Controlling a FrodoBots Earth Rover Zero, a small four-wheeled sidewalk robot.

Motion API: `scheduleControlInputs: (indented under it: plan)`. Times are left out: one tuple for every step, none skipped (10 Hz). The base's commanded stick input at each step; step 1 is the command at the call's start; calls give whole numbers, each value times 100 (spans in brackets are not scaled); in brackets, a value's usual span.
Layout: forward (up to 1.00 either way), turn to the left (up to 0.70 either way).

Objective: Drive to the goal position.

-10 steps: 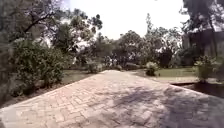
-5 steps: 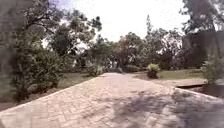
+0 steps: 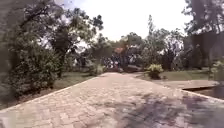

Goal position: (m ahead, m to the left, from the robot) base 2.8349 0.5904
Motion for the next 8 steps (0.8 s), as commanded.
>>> scheduleControlInputs:
  plan:
    - [70, 0]
    - [70, 0]
    - [70, 0]
    - [70, 0]
    - [70, 0]
    - [70, 0]
    - [70, 0]
    - [70, 0]
